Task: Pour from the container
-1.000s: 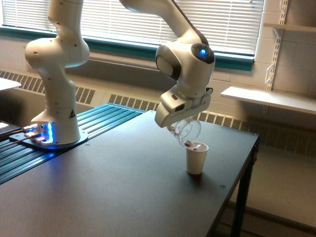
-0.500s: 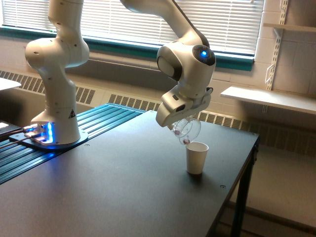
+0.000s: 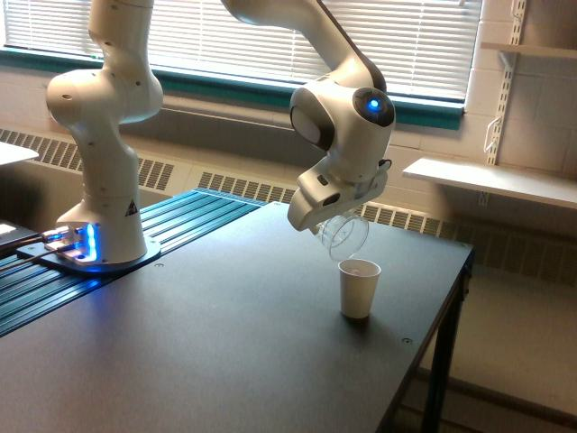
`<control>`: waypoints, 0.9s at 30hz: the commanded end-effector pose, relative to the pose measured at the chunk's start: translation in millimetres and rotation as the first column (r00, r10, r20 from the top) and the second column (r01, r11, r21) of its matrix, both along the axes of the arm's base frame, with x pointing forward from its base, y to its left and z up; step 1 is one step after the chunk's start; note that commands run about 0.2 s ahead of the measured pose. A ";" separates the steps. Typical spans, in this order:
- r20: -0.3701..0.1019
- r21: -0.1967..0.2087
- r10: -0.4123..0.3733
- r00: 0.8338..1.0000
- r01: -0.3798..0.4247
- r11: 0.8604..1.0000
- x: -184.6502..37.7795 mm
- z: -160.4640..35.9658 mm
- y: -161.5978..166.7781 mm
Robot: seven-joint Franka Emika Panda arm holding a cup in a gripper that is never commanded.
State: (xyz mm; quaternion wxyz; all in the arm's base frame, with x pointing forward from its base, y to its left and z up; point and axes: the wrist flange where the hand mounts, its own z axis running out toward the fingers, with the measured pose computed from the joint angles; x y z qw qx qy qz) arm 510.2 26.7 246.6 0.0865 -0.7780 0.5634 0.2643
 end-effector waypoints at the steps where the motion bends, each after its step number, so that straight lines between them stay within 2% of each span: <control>1: -0.002 0.009 -0.088 0.996 0.088 0.996 2.0 0.0 -11.6; 3: 0.014 0.007 -0.086 0.996 0.086 0.996 2.5 0.8 -10.4; 7: 0.108 -0.029 -0.060 0.992 0.063 0.998 6.8 12.1 -4.7; 9: 0.136 -0.058 -0.017 0.991 0.025 0.998 4.2 18.1 1.1; 11: 0.170 -0.074 -0.008 0.985 0.021 0.997 0.8 24.4 4.8; 13: 0.182 -0.090 0.022 0.983 -0.006 0.996 -5.5 27.2 11.0; 21: 0.142 -0.062 0.023 0.990 -0.015 0.998 -34.2 29.8 24.1; 25: 0.163 -0.076 0.046 0.986 -0.034 0.997 -42.7 36.0 26.6; 27: 0.188 -0.098 0.068 0.980 -0.051 0.994 -44.7 40.9 26.7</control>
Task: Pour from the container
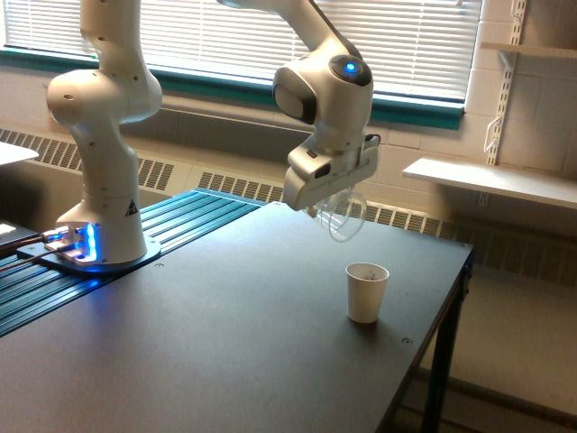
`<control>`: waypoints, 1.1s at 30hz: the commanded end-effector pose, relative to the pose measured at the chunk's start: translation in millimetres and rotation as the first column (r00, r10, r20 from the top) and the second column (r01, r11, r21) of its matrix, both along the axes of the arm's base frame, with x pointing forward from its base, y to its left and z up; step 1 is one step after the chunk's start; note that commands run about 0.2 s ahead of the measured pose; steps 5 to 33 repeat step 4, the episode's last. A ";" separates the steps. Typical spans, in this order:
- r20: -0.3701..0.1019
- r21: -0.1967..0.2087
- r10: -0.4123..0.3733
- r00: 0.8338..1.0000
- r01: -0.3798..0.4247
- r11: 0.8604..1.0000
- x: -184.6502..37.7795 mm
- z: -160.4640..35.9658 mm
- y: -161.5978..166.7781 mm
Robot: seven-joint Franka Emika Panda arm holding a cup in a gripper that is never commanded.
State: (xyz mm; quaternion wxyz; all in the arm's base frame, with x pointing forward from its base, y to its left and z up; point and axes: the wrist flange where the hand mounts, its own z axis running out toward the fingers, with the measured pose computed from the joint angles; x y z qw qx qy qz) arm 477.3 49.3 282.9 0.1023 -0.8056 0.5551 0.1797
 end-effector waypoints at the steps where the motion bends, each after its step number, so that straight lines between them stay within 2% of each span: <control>1: 0.032 -0.031 0.045 0.998 -0.044 0.999 -13.1 6.3 4.0; 33: 0.033 -0.033 0.046 0.998 -0.045 0.998 -16.9 8.5 3.8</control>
